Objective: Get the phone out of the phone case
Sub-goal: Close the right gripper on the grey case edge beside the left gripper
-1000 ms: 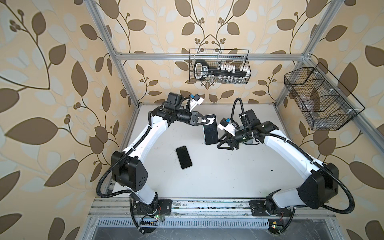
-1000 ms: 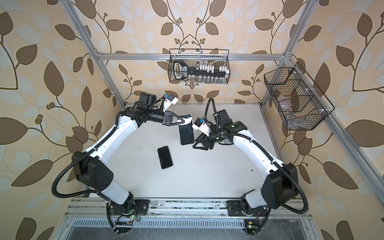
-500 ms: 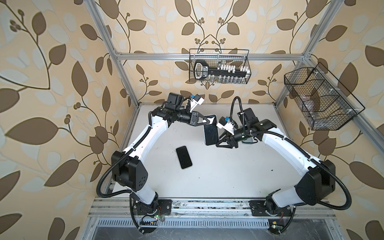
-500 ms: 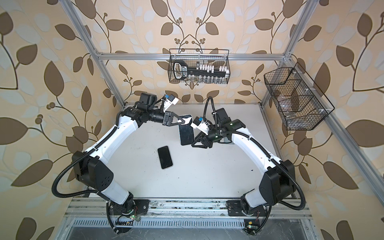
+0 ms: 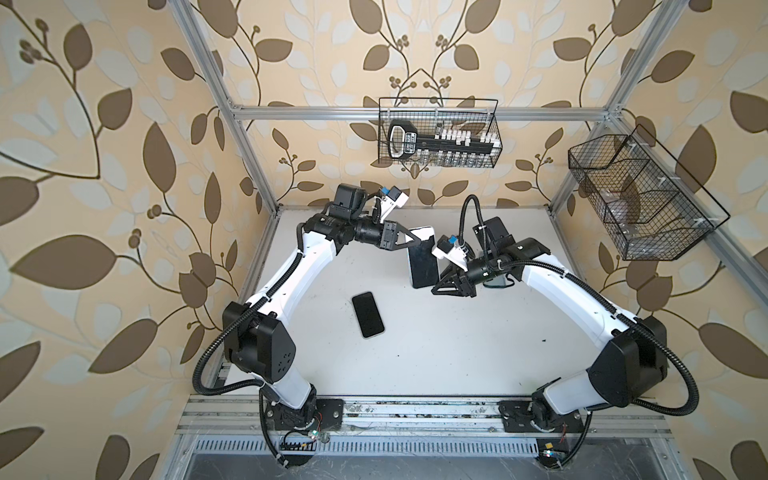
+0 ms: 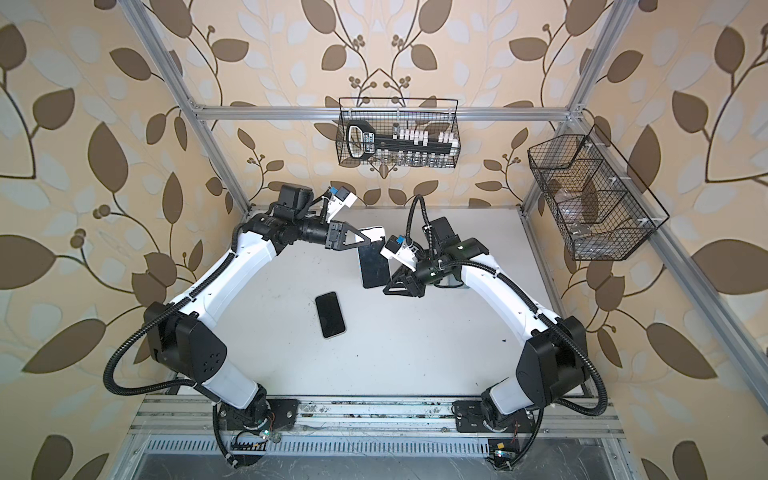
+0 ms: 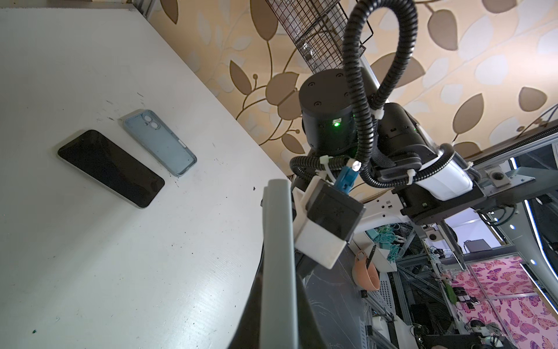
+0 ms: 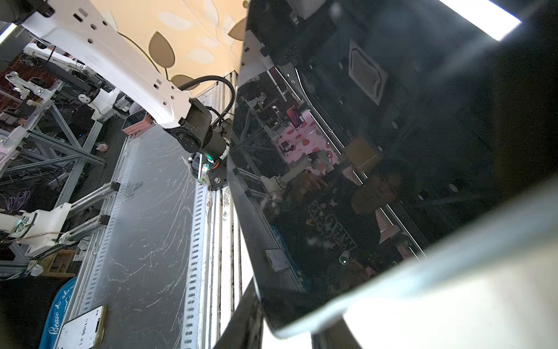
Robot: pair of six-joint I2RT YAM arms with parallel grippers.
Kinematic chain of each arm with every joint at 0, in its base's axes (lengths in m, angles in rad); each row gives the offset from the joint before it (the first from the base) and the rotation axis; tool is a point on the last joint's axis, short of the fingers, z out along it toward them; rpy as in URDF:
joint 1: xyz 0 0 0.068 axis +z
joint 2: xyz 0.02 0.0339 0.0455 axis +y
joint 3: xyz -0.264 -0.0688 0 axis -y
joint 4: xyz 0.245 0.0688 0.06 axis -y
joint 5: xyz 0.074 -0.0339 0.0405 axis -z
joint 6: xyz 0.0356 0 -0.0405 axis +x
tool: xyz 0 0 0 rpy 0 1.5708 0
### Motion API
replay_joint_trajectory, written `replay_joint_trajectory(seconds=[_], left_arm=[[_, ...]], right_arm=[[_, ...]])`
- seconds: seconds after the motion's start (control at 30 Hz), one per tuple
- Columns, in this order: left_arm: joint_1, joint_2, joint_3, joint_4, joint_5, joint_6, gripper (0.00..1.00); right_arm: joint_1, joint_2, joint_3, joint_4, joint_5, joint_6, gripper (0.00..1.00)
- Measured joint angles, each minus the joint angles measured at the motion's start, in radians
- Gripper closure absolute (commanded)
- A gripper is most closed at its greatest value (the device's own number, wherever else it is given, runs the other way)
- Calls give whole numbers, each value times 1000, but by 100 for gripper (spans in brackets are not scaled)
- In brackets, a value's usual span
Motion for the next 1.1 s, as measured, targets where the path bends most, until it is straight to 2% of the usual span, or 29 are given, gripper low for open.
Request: replay_joint_trajectory(seconds=[0.23,0.37,0.43,0.53,0.63,0.67,0.97,1.1], left_arm=[[0,0,-8,5,8,-9,100],[0,0,-12,15,17,-12,100],[0,0,-12,24,22,-11,100],[0,0,-13,32,26,-5,100],[0,0,-15,35,39,3,100],[0,0,-15,35,41,4,100],[2,0,-27,53,48,4,100],[3,-4,-53,111,51,-26,100]], right_arm=[[-5,18,14,-14,-48,-14,75],[-16,26,21,-34,-81,-27,82],[-22,34,26,-49,-99,-32,82],[-27,43,31,-66,-121,-40,90],[-27,45,32,-76,-138,-49,94],[-27,45,32,-78,-141,-52,100],[-26,45,32,-79,-137,-49,100],[-21,40,25,-48,-105,-31,100]])
